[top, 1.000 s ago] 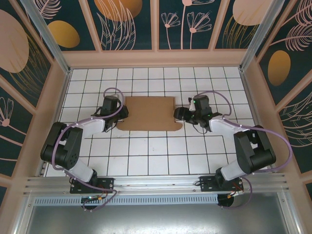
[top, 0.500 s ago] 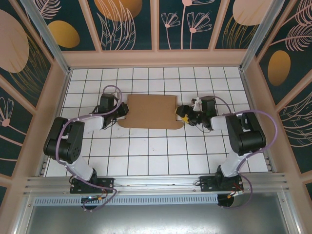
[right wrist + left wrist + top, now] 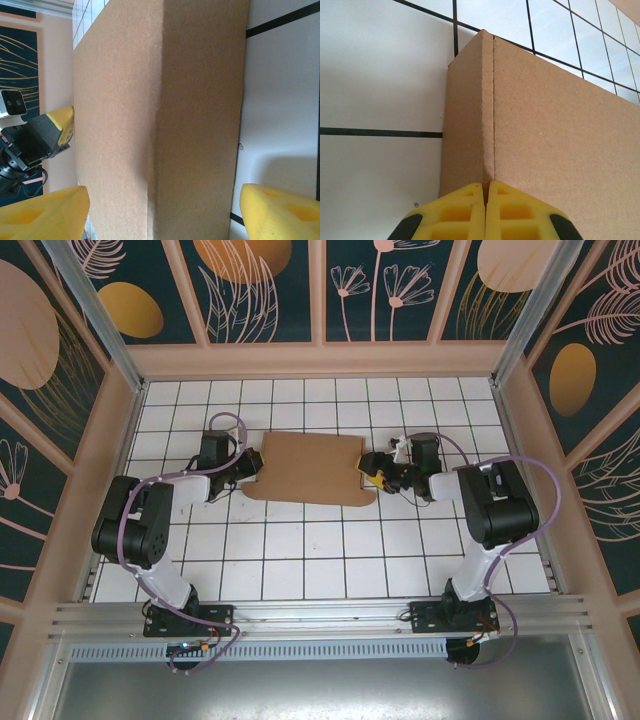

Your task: Fold the paper box

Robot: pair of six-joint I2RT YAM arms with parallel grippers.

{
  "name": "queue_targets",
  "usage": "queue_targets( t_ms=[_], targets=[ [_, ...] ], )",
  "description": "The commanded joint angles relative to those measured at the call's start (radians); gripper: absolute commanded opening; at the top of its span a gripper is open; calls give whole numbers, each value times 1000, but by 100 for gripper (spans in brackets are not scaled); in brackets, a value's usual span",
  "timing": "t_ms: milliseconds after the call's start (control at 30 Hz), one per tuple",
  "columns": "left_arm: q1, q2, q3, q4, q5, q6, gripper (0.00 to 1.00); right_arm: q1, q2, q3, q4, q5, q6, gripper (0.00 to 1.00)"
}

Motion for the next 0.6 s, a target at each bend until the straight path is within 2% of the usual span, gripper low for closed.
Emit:
queue_targets(
  t_ms=[0,367,467,567],
  targets=[
    [29,85,-56,-216,-67,30,1,-1,27,27,-14,-6,-19,80],
    [44,115,-51,-206,-39,28,0,57,92,73,-57,-55,-18,82],
    [43,121,-43,-202,-21,26,0,71,109,39,95,-132,76,80],
    [43,123,-39,-203,-13,25,0,69,131,-26,375,-220,259,76]
  ],
)
